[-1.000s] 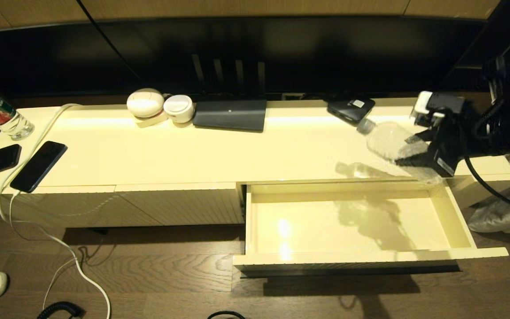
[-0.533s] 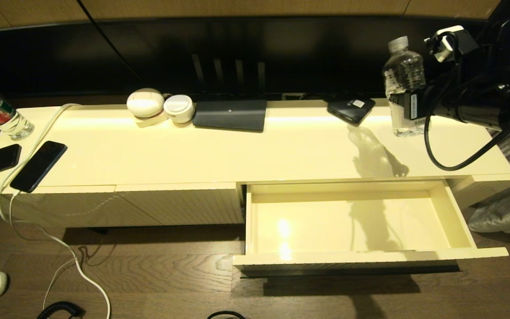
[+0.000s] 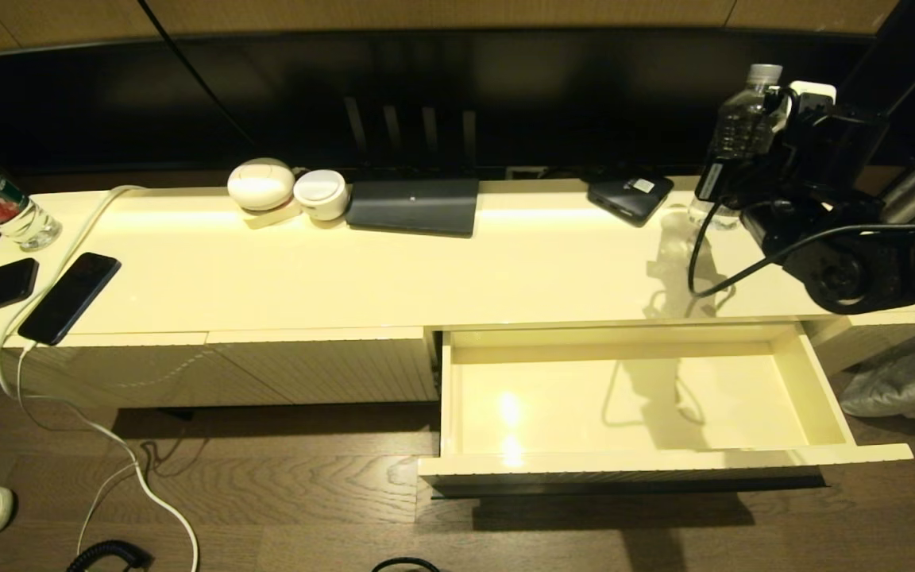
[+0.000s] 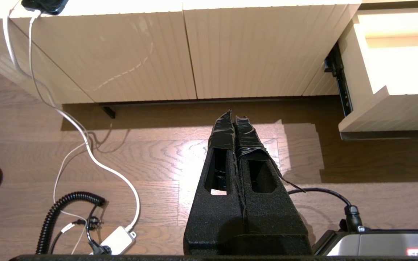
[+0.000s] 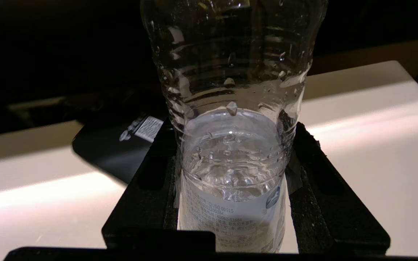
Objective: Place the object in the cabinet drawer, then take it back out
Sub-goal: Take the mineral water out of the drawer and put it on the table
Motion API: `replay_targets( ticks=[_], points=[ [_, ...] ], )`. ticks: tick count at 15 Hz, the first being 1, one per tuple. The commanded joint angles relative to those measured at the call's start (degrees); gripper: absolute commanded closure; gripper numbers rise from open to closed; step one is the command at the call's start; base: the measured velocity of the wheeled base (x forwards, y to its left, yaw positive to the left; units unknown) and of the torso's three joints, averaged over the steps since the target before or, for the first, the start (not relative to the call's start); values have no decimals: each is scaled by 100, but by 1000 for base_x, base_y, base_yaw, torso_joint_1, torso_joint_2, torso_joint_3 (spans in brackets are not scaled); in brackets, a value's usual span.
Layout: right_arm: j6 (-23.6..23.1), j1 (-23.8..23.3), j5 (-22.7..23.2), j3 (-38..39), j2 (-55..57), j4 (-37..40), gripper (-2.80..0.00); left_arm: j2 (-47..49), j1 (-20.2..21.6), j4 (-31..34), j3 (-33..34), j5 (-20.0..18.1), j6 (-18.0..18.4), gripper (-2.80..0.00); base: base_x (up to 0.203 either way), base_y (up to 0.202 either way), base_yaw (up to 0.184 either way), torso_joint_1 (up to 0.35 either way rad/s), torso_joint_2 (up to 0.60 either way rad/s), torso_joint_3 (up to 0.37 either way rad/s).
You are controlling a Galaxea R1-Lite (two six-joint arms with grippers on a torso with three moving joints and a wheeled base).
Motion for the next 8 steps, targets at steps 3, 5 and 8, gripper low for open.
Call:
replay_targets(
  ticks=[3, 5, 8],
  points=[
    [44, 39, -653, 269, 1067, -2188, 0, 0, 0, -4, 17, 3, 0, 0, 0, 0, 0, 0, 0, 0],
    [22, 57, -863, 478, 1307, -2917, 0, 0, 0, -4, 9, -1, 0, 0, 0, 0, 0, 0, 0, 0],
    [-20, 140, -947, 523, 1552, -3412, 0, 0, 0, -4, 9, -5, 0, 0, 0, 0, 0, 0, 0, 0]
  ],
)
